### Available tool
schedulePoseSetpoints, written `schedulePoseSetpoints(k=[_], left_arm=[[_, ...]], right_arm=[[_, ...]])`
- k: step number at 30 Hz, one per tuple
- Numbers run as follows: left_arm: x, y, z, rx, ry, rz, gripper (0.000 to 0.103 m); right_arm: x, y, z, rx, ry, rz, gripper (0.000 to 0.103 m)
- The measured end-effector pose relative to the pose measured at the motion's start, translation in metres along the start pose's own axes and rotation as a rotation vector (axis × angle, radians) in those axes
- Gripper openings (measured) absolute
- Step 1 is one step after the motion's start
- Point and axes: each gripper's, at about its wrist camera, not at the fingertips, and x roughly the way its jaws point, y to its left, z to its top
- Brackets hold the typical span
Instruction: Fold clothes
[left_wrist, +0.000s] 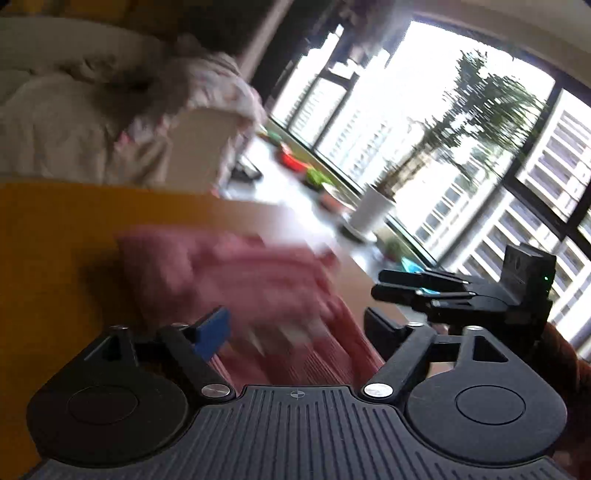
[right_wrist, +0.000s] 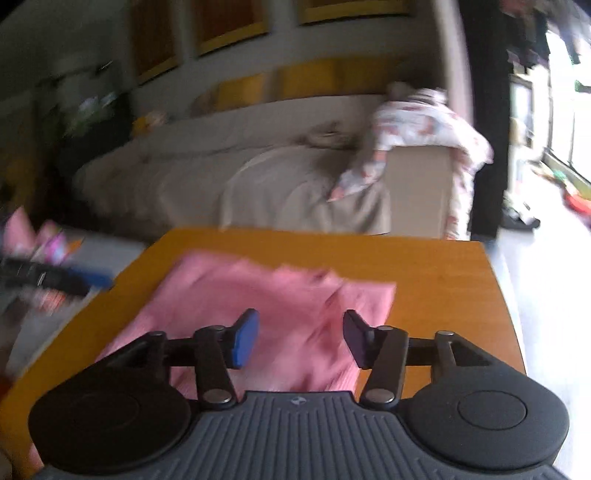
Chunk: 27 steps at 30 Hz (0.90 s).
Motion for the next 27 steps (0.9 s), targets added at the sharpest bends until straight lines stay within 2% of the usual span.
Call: schedulePoseSetpoints(k=[1, 4, 7, 8, 9, 11, 12, 13, 14, 15, 17, 20, 23, 26, 27], left_arm=[[0.006, 0.006, 0.007, -0.013, -0.01, 0.009, 0.064], [0.028, 0.025, 0.018, -0.079, -0.002, -0.033, 0.064], [0.064, 0.047, 0.015, -0.123, 0.074, 0.039, 0.065], [0.075, 0.056, 0.014, -0.142, 0.107, 0.066, 0.06], [0.074, 0.059, 0.017, -0.147, 0.112, 0.058, 0.053], [0.072, 0.067, 0.024, -0.156, 0.121, 0.042, 0.057], [0.071, 0.071, 0.028, -0.161, 0.126, 0.035, 0.067], [0.068, 0.075, 0.032, -0.166, 0.124, 0.027, 0.075], [0.059, 0.08, 0.038, -0.172, 0.096, 0.023, 0.089], [0.051, 0.085, 0.045, -0.182, 0.075, 0.017, 0.094], [0.046, 0.102, 0.054, -0.228, 0.094, -0.006, 0.095], [0.06, 0.124, 0.05, -0.307, 0.18, -0.019, 0.095], [0.083, 0.142, 0.043, -0.378, 0.223, -0.06, 0.095], [0.107, 0.153, 0.046, -0.402, 0.227, -0.081, 0.095], [0.112, 0.154, 0.047, -0.404, 0.225, -0.088, 0.095]], right_arm=[[0.012, -0.003, 0.003, 0.01, 0.007, 0.011, 0.024], [0.051, -0.011, 0.01, 0.039, 0.033, 0.049, 0.024], [0.094, -0.017, -0.005, 0.023, 0.156, -0.019, 0.021], [0.097, -0.02, -0.008, 0.008, 0.145, -0.022, 0.02], [0.097, -0.018, -0.008, -0.018, 0.148, -0.02, 0.021], [0.089, -0.02, 0.0, -0.028, 0.154, 0.002, 0.024], [0.082, -0.023, 0.005, -0.021, 0.149, 0.022, 0.034], [0.077, -0.03, 0.01, 0.004, 0.14, 0.039, 0.056], [0.072, -0.038, 0.015, 0.031, 0.13, 0.056, 0.066], [0.067, -0.046, 0.021, 0.058, 0.12, 0.073, 0.074], [0.071, -0.067, 0.025, 0.138, 0.14, 0.081, 0.074], [0.091, -0.097, 0.02, 0.256, 0.19, 0.076, 0.074], [0.11, -0.118, 0.011, 0.403, 0.195, 0.146, 0.074], [0.126, -0.116, 0.014, 0.427, 0.207, 0.216, 0.074], [0.133, -0.111, 0.018, 0.399, 0.22, 0.235, 0.074]])
